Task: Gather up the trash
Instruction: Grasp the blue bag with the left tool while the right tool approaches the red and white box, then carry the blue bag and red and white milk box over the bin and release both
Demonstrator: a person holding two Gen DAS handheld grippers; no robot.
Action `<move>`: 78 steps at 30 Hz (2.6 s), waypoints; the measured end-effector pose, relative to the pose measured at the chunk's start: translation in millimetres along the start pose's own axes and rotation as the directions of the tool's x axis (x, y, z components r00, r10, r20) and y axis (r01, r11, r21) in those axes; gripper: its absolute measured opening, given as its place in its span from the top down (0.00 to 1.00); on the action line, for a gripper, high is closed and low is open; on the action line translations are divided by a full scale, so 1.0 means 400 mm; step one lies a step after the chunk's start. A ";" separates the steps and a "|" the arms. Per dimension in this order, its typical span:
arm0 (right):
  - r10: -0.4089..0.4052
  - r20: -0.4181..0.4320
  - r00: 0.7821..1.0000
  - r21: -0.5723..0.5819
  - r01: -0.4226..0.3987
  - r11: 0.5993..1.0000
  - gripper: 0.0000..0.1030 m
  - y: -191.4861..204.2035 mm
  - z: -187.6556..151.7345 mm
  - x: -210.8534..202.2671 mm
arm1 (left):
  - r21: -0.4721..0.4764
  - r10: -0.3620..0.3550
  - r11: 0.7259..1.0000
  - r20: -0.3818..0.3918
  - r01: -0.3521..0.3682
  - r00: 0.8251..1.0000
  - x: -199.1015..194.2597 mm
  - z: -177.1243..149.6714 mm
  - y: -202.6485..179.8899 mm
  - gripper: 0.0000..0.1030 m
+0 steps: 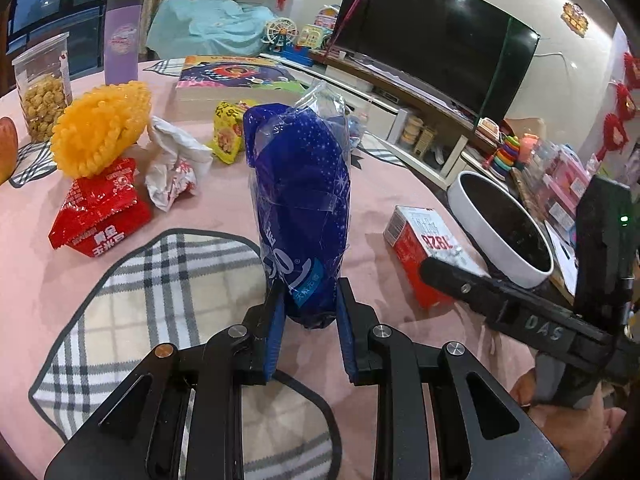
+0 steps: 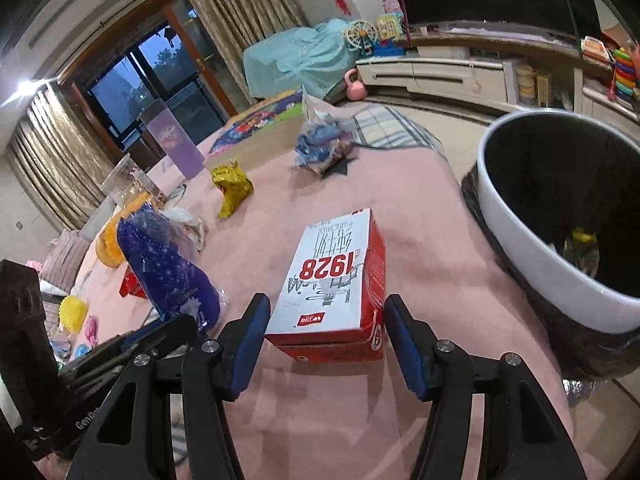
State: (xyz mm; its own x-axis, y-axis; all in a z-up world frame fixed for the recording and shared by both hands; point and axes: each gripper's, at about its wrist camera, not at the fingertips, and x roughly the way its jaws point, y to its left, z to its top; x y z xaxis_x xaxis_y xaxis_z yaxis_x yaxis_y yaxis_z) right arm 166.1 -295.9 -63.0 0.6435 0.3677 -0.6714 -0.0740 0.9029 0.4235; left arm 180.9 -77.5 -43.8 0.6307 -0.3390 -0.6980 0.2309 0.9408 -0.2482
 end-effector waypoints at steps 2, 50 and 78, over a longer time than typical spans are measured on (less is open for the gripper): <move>0.000 -0.028 1.000 0.009 0.000 1.000 0.39 -0.006 -0.004 0.013 | 0.000 0.001 1.000 0.000 -0.001 1.000 -0.003 -0.003 -0.001 0.78; -0.030 0.144 0.989 0.081 0.019 0.997 0.44 -0.152 0.029 -0.182 | 0.155 -0.092 0.983 -0.041 0.098 0.995 0.031 0.005 -0.257 0.78; -0.095 -0.021 0.995 -0.070 0.094 0.993 0.46 -0.107 -0.056 -0.100 | 0.122 -0.068 0.990 -0.044 0.073 0.997 0.028 -0.004 -0.210 0.78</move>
State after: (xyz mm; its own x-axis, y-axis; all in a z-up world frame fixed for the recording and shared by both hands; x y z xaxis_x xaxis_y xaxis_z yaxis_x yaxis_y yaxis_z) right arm 126.5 -344.3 -67.8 0.6313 0.2846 -0.7215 -0.0668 0.9467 0.3150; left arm 167.3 -160.4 -31.7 0.5801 -0.4018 -0.7086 0.3652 0.9058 -0.2147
